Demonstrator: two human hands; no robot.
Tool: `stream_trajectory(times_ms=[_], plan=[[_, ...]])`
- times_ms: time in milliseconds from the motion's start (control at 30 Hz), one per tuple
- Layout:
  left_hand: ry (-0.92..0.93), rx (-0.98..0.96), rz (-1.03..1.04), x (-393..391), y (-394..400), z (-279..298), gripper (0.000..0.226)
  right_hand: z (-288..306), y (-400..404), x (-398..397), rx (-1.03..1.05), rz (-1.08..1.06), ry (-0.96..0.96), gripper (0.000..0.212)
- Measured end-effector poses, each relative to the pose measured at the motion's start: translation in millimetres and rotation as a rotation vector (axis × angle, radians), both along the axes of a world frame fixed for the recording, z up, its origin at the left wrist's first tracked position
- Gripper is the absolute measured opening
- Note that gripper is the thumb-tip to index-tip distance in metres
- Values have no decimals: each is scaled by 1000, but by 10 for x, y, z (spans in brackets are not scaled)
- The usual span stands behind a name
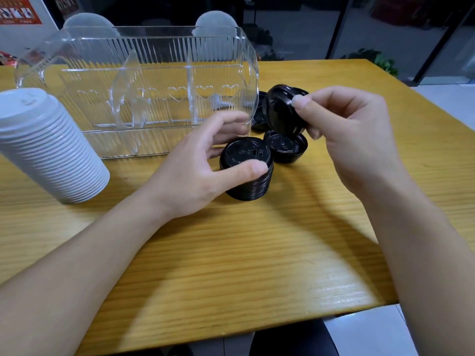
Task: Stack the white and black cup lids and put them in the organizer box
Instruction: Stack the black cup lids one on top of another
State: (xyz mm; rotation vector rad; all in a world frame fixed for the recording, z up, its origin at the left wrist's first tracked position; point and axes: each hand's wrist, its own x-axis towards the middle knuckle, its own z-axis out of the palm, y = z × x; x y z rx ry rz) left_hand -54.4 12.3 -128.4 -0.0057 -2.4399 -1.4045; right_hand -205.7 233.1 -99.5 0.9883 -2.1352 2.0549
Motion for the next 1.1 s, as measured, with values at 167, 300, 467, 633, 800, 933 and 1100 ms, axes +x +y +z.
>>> stream_trajectory(times_ms=[167, 300, 467, 633, 800, 933, 1100], plan=[[108, 30, 19, 40, 39, 52, 83, 29, -7, 29, -166, 235, -175, 16], [149, 26, -29, 32, 58, 54, 84, 14, -40, 80, -173, 337, -232, 15], [215, 28, 3, 12, 45, 52, 80, -7, -88, 138, -111, 378, -184, 23], [243, -37, 50, 6, -6, 71, 76, 5, -115, 194, -46, 352, -100, 55], [260, -70, 67, -16, -27, 63, 76, -15, -109, 191, 37, 295, 1, 82], [254, -90, 79, -4, -36, 62, 73, -19, -102, 187, 102, 333, 94, 87], [259, -157, 73, 20, -15, 81, 68, -60, -121, 184, 135, 349, 148, 82]])
